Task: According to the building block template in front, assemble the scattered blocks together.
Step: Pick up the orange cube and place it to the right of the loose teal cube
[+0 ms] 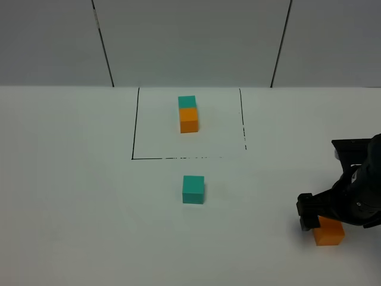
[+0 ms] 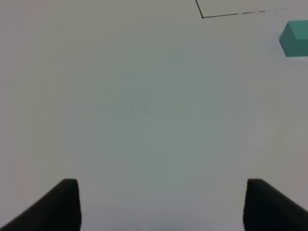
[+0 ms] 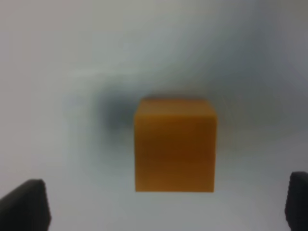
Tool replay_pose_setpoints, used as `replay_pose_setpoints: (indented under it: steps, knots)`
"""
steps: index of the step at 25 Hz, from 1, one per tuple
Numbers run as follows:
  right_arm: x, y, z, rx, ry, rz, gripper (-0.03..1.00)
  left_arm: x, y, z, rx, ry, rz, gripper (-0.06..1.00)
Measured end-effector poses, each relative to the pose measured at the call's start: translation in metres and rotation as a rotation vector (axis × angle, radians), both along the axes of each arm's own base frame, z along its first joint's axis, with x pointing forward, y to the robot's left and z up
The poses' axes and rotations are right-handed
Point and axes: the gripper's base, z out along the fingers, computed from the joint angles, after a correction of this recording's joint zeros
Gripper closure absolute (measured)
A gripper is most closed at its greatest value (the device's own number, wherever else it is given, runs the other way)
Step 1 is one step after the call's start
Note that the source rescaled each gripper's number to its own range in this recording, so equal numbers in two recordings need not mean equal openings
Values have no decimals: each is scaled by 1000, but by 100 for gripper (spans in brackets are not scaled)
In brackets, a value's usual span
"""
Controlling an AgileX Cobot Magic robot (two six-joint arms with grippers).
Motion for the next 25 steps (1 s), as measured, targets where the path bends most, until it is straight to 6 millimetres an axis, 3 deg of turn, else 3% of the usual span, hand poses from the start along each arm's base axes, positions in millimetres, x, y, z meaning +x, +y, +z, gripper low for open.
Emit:
replay_pose_setpoints:
  steps: [14,25]
  knots:
    - [13,2,-49,-7,74,-8,4,0,0,0,0,0,0,44]
    - [16,-2,-61,-9,95,-25,15,0,0,0,0,0,0,44]
